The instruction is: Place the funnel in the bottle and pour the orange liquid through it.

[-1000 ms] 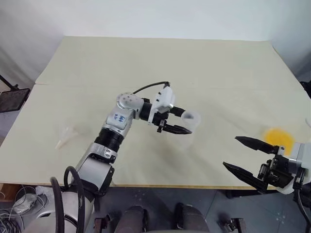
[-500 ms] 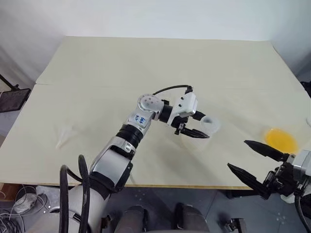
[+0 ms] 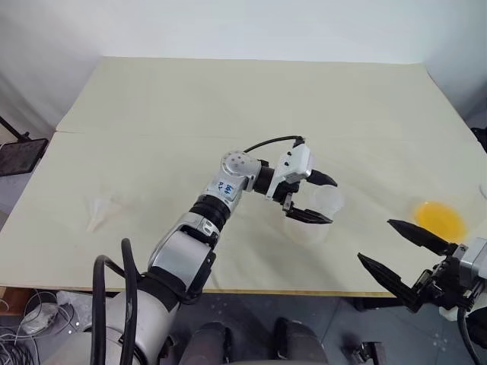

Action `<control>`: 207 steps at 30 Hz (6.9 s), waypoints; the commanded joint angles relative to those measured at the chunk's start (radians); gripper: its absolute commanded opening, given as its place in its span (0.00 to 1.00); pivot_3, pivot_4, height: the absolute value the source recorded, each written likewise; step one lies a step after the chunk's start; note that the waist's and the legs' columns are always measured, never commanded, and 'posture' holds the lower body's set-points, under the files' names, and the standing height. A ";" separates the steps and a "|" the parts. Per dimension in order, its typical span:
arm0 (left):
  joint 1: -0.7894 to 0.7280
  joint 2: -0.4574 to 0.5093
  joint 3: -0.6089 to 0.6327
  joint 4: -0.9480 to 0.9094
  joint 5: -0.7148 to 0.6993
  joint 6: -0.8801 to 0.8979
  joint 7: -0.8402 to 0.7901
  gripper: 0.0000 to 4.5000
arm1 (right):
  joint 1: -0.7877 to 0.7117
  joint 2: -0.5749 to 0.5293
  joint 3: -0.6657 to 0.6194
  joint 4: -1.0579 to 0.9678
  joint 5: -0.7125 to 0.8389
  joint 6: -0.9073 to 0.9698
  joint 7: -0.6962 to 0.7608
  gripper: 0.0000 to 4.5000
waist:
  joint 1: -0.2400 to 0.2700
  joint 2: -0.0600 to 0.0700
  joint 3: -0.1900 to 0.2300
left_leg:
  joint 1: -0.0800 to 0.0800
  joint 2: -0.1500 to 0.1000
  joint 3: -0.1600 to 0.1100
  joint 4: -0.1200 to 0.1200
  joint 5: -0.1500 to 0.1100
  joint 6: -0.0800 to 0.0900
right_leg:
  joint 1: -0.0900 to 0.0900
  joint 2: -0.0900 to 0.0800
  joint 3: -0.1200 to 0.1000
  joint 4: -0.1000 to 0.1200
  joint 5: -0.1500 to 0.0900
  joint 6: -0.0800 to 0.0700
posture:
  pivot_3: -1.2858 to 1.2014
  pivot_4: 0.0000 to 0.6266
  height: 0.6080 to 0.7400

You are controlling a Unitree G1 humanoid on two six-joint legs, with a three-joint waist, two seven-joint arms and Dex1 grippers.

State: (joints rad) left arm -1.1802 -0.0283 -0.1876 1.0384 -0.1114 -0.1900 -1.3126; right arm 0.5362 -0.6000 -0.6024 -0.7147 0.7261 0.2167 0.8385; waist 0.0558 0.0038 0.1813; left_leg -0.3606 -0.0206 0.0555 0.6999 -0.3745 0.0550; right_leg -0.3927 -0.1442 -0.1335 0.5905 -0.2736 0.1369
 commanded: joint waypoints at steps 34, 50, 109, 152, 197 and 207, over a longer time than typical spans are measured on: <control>0.228 0.464 0.309 -0.701 -0.260 0.550 0.085 0.99 | -0.159 -0.145 -0.049 0.089 0.063 0.046 0.091 1.00 | -0.010 0.000 0.000 | 0.001 0.001 -0.001 0.001 0.000 0.000 | 0.000 0.000 0.001 0.002 0.000 0.001 | 0.52 0.24 1.00; 1.038 0.627 0.674 -1.247 -0.396 0.626 0.385 0.99 | -0.267 -0.169 0.100 0.134 0.066 0.084 0.173 1.00 | -0.022 0.001 0.000 | 0.003 0.001 -0.007 0.001 -0.001 -0.002 | 0.003 -0.002 0.002 0.003 0.000 0.001 | 0.52 0.24 1.00; 1.469 0.863 0.827 -1.244 -0.364 0.806 0.516 0.99 | -0.390 -0.132 0.247 0.223 -0.007 0.072 0.195 1.00 | -0.032 0.006 0.002 | 0.006 0.003 -0.004 -0.003 -0.004 -0.006 | 0.002 -0.003 0.009 0.002 -0.001 -0.001 | 0.52 0.24 1.00; 1.194 0.872 0.803 -1.149 -0.431 0.647 0.480 0.99 | -0.427 -0.129 0.262 0.209 -0.022 0.099 0.150 1.00 | -0.033 0.007 0.003 | 0.006 0.003 -0.004 -0.003 -0.005 -0.005 | 0.001 -0.003 0.007 0.003 -0.001 -0.001 | 0.52 0.24 1.00; 1.792 0.485 1.192 -1.331 -0.709 0.641 0.466 0.99 | -0.444 -0.142 0.287 0.280 -0.028 0.096 0.228 1.00 | -0.034 0.002 0.003 | 0.006 0.009 -0.003 -0.001 -0.011 -0.008 | 0.001 -0.004 0.011 -0.001 -0.004 -0.007 | 0.52 0.24 1.00; 1.793 0.526 1.172 -1.266 -0.654 0.589 0.486 0.99 | -0.447 -0.140 0.289 0.290 -0.034 0.091 0.228 1.00 | -0.034 0.002 0.003 | 0.006 0.009 -0.002 -0.001 -0.011 -0.008 | 0.000 -0.004 0.010 -0.001 -0.004 -0.008 | 0.52 0.24 1.00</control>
State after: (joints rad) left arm 0.5841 0.4879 0.9707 -0.2256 -0.7715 0.4218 -0.8211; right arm 0.0898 -0.7311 -0.3032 -0.4183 0.6871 0.3132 1.0597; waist 0.0219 0.0056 0.1844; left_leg -0.3542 -0.0114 0.0532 0.6992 -0.3859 0.0473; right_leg -0.3925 -0.1481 -0.1231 0.5891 -0.2777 0.1293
